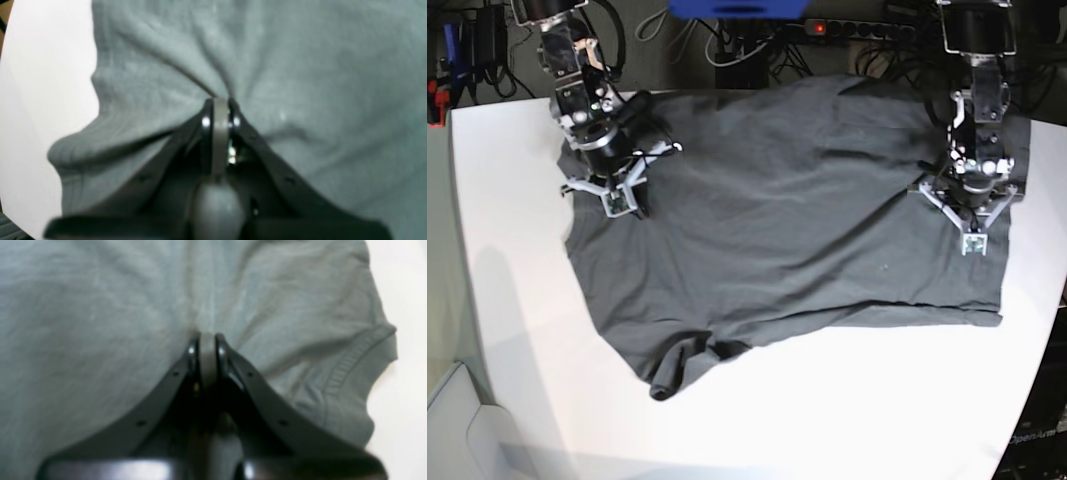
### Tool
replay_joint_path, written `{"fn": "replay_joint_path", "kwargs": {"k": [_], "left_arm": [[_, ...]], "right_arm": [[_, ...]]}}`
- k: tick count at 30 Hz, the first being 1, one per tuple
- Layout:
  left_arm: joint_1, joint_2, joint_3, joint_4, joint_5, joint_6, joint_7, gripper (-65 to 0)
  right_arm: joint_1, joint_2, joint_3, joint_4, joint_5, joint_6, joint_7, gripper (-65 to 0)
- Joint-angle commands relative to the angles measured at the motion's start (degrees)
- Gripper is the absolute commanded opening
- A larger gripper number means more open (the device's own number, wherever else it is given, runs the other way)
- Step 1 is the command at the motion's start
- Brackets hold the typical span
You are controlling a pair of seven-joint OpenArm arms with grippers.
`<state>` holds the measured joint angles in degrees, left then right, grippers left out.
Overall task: Layout the t-shirt on the table in an organized manner, then fold the t-shirt properly
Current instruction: 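Grasp the shirt's collar edge with both grippers and pull it taut, then move the left gripper across the shirt toward its hem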
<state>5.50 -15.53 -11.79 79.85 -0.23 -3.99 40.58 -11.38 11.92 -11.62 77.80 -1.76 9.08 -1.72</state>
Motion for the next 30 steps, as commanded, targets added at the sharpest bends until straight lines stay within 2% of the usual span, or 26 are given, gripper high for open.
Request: {"fn": "replay_joint_path", "kwargs": {"k": [1, 5, 8, 16, 19, 25, 27, 30], "left_arm": [[2.2, 0.45, 0.5, -0.07, -1.84, -2.03, 6.94, -64.7], [4.66, 0.28, 0.32, 3.09, -1.84, -2.03, 7.03, -64.7], [5.89, 0.45, -2.76, 5.38, -1.84, -2.3, 7.03, -64.7], [5.62, 0.01, -7.07, 10.12, -1.4, -2.38, 7.03, -64.7], [3.69, 0.01, -7.33, 12.85, -1.31, -2.38, 7.47, -64.7], [-3.52, 0.45, -6.98, 18.48, -1.75, -2.38, 16.87, -64.7], [-6.51, 0.72, -6.71, 18.56, -1.84, -2.38, 18.02, -64.7], [-10.9, 3.0, -3.81, 14.61, -1.4, -2.38, 18.02, -64.7]], "right_arm": [[-2.47, 0.96, -0.21, -0.04, -1.19, 1.07, -6.94, -65.0], [-5.19, 1.48, -0.21, 2.51, -1.1, 1.07, -6.94, -65.0], [-6.6, 3.24, -0.12, 5.67, -1.01, 1.07, -6.86, -65.0], [-5.81, 2.89, 2.87, 13.5, -1.01, 1.07, -6.94, -65.0], [-3.88, 1.75, 3.05, 14.55, -1.01, 1.07, -7.03, -65.0], [-2.65, -1.07, 2.69, 12.62, -1.19, 1.07, -7.03, -65.0], [-2.56, -2.38, 2.61, 11.04, -1.27, 1.07, -7.03, -65.0], [-1.94, -3.09, 2.61, 8.66, -1.27, 1.16, -7.03, -65.0]]}}
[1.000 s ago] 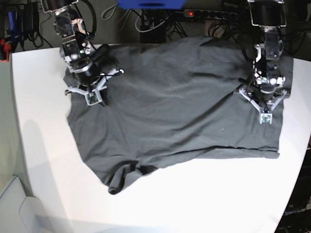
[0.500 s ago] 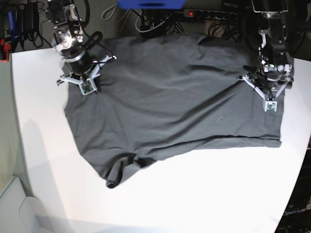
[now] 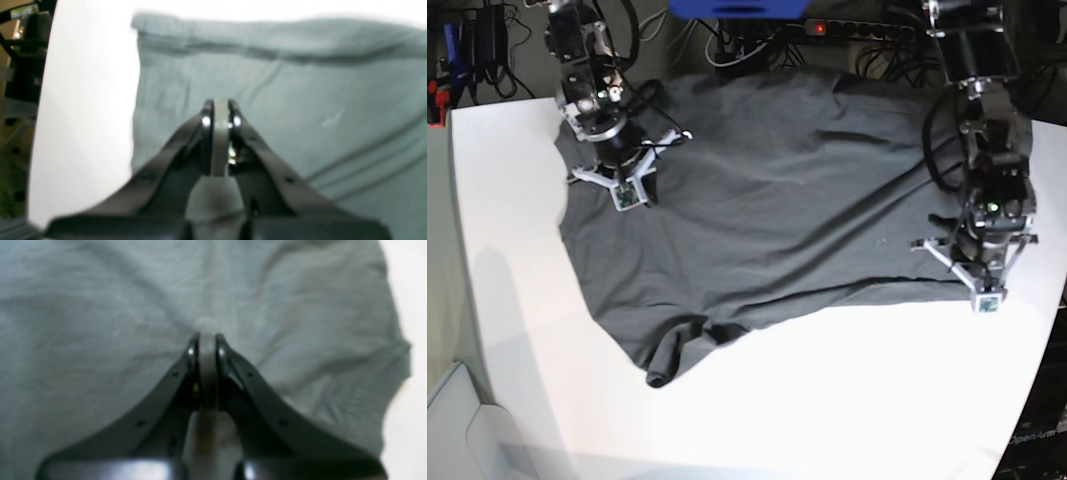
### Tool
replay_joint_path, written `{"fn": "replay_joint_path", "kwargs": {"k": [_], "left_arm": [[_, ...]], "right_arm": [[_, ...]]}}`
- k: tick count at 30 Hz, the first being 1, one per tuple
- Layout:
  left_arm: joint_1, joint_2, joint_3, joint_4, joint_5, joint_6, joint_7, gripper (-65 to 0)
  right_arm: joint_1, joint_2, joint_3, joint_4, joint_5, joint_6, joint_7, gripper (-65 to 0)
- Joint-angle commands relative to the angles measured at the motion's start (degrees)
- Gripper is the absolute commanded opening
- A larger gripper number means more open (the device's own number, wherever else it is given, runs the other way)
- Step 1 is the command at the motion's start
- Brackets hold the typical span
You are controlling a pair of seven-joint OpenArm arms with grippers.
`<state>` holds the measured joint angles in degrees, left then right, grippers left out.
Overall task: Layout the t-shirt on the table in an organized manner, then fold the t-shirt properly
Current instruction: 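Move the left gripper across the shirt toward its hem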
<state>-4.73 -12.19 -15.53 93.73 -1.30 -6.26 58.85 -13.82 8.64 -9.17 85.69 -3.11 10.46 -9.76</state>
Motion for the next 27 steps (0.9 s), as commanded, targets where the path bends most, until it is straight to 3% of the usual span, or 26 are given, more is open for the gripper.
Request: {"fn": "replay_joint_path", "kwargs": {"k": [1, 5, 13, 19, 27], "left_arm": [[-1.47, 0.01, 1.16, -1.38, -0.33, -0.11, -0.7, -64.7], [-5.77, 1.59, 5.64, -11.4, -0.68, -0.11, -1.14, -64.7], [-9.03, 5.99, 6.08, -23.18, -0.24, 0.24, -10.45, -64.8], [-10.7, 6.34, 5.99, -28.63, -0.33, 0.24, -14.15, -64.8], [-12.45, 6.34, 5.82, -28.99, -0.68, 0.33, -14.59, -64.8]], "right_arm": [[0.68, -0.07, 0.16, 0.07, 0.08, -0.22, 1.1, -65.0], [0.68, -0.07, 0.16, -0.37, 0.08, -0.22, 1.1, -65.0], [0.51, -0.07, 0.25, -0.37, 0.08, -0.22, 1.1, -65.0], [0.33, -0.07, 0.25, -0.37, 0.08, -0.22, 1.1, -65.0], [0.59, 0.19, 0.16, -6.17, 0.08, -0.22, 1.54, -65.0]]}}
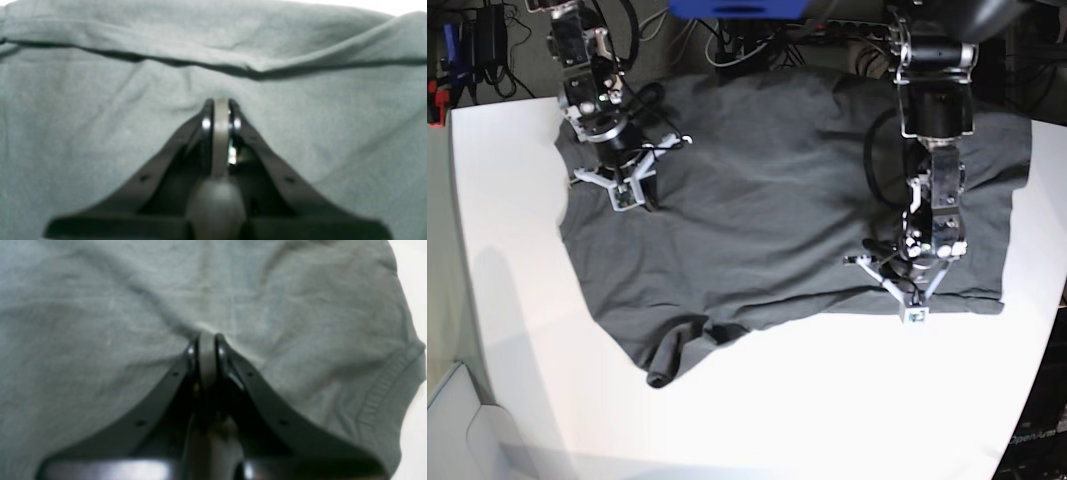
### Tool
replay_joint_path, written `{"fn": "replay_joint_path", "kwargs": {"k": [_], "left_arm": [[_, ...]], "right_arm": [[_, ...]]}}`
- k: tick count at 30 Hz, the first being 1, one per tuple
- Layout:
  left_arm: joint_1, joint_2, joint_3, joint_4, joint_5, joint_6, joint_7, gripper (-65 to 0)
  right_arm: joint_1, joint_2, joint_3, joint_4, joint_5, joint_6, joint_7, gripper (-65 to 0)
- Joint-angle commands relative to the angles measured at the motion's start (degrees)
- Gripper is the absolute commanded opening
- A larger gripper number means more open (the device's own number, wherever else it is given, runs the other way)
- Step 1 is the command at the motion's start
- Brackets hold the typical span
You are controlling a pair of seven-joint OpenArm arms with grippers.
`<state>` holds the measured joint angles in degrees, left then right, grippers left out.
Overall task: Layout the t-shirt on the table in an organized manner, then fold the t-shirt properly
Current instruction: 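Move the left gripper across the shirt toward its hem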
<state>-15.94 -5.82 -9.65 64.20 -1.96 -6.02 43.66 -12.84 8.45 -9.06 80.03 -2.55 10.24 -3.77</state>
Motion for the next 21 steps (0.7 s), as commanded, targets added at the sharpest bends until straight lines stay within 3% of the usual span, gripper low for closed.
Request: {"fn": "replay_joint_path", "kwargs": {"k": [1, 21], "left_arm": [[-1.59, -0.02, -0.06, 0.37, -0.02, 0.09, 0.78, -64.8], [-5.2, 1.12, 0.02, 2.48, -1.25, 0.09, 2.45, -64.8]], "right_arm": [[-0.3, 0.39, 0.05, -1.13, -0.49, 0.0, -4.45, -65.0], [1.02, 0.48, 0.05, -2.71, -0.57, 0.0, -4.45, -65.0]]}}
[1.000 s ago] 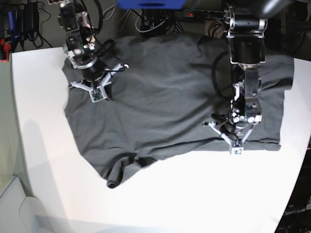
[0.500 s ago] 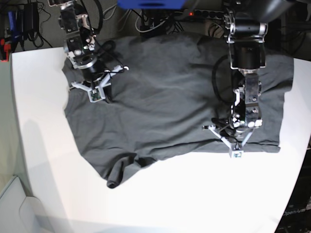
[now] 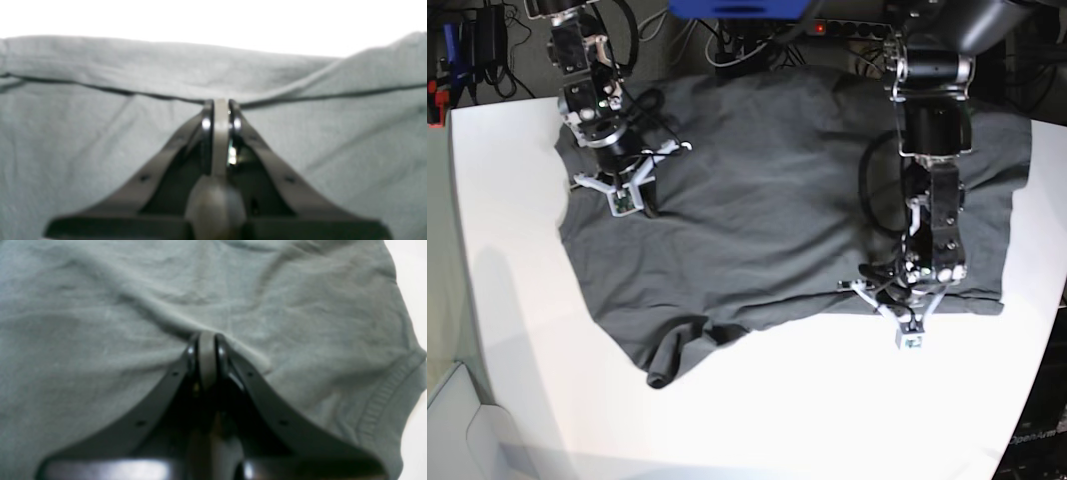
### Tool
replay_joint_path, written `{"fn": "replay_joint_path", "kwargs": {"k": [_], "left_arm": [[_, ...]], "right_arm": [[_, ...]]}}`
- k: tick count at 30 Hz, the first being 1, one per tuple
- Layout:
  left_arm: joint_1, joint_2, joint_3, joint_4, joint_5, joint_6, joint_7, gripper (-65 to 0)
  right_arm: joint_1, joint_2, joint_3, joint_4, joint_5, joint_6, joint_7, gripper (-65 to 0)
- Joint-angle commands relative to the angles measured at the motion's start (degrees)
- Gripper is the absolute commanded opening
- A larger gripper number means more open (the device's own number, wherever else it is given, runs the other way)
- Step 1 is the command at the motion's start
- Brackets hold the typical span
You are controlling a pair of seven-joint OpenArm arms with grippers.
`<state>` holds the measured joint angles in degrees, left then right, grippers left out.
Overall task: Layout the t-shirt on the table in an organized manner, then fold the t-shirt properly
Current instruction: 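Move the left gripper across the shirt toward its hem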
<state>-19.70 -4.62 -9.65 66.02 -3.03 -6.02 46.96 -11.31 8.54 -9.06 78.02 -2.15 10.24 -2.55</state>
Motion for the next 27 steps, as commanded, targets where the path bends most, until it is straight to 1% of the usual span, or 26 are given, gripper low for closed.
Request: {"fn": "replay_joint_path", "kwargs": {"k": [1, 7, 13, 17, 21, 24, 25, 26, 27], "left_arm": [[-1.61, -0.08, 0.02, -0.3, -0.18, 0.09, -0.94, -64.8], [-2.41, -0.08, 0.2, -3.82, -0.18, 0.09, -4.19, -64.8], [-3.2, 0.01, 0.29, -7.25, -0.18, 0.09, -5.42, -64.8], [-3.64, 0.01, 0.11, -11.21, -0.18, 0.09, -11.75, -64.8], [-3.81, 0.1, -0.06, -15.25, -0.27, 0.18, -20.89, -64.8], [-5.48, 1.59, -0.15, -17.01, -0.18, 0.18, -27.4, -64.8], [-6.27, 1.85, -0.15, -17.36, -0.18, 0.44, -29.16, -64.8], [-7.24, 1.94, -0.15, -17.62, -0.27, 1.67, -30.48, -64.8], [-8.38, 2.21, -0.15, -17.71, -0.27, 3.69, -31.79, -64.8]], "right_arm": [[-0.43, 0.39, 0.05, -0.7, -0.97, 0.0, -5.67, -65.0], [0.28, 0.3, 0.05, -0.79, -0.97, 0.0, -5.67, -65.0], [0.28, 0.3, 0.05, -0.79, -0.97, 0.0, -5.67, -65.0], [0.28, 0.3, 0.05, -0.79, -0.97, 0.0, -5.67, -65.0], [0.19, 0.39, 0.05, -0.79, -0.97, 0.0, -5.67, -65.0], [-0.07, 0.39, -0.04, -0.79, -0.97, 0.0, -5.67, -65.0], [-0.16, 0.39, -0.04, -0.88, -0.97, 0.0, -5.67, -65.0], [-0.25, 0.39, -0.04, -0.88, -0.97, 0.0, -5.67, -65.0], [-0.25, 0.56, -0.04, -0.88, -0.97, 0.0, -5.67, -65.0]]}}
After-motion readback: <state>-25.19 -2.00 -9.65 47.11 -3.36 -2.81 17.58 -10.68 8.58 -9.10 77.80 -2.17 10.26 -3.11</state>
